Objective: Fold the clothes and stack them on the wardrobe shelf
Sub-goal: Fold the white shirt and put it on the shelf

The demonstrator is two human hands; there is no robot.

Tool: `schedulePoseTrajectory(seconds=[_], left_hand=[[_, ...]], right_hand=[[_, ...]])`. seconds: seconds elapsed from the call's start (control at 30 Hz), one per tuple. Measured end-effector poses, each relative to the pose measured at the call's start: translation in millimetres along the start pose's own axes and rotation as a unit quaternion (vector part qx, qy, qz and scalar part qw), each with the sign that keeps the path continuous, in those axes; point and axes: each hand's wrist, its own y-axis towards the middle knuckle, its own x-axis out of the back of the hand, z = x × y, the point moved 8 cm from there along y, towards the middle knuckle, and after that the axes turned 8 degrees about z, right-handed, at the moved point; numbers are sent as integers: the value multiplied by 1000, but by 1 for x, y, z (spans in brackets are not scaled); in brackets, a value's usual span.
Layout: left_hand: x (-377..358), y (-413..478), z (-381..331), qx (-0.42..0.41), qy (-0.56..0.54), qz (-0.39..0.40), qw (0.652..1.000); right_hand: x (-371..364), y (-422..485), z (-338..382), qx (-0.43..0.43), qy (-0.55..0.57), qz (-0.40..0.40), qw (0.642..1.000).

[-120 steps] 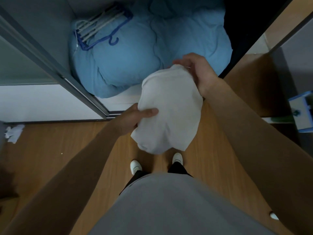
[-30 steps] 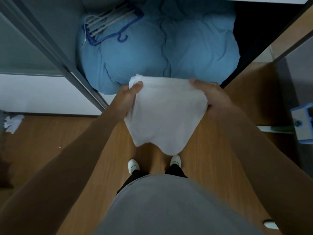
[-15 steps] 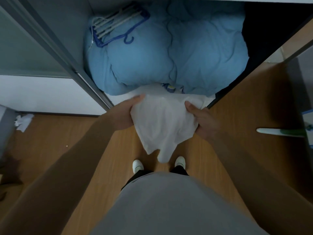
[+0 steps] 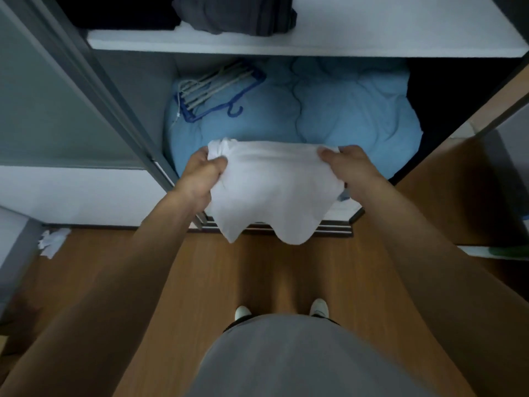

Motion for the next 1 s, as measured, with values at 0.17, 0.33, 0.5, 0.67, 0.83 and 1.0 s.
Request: schedulePoseTrajectory(seconds=[0.17,0.33,0.5,0.67,0.83,1.0], left_hand=[[36,8,-48,-33,-115,43,992],[49,1,-88,-36,8,214,976],[60,2,-135,-134,422,131,887],[57,8,-191,-270,471,37,839],[77,26,-251,-298,526,-95,791],[90,59,-293,-291,308,-90,901]], right_hand=[[-39,-9,44,118,30,97,988],[-82,-19,81,118,-262,98,953],[-95,-21,129,152,-464,29,872],[-77,-14,189,161,-519,-47,838],[-61,-6,251,290,-420,-103,854],[-48,40,274,300,45,74,950]])
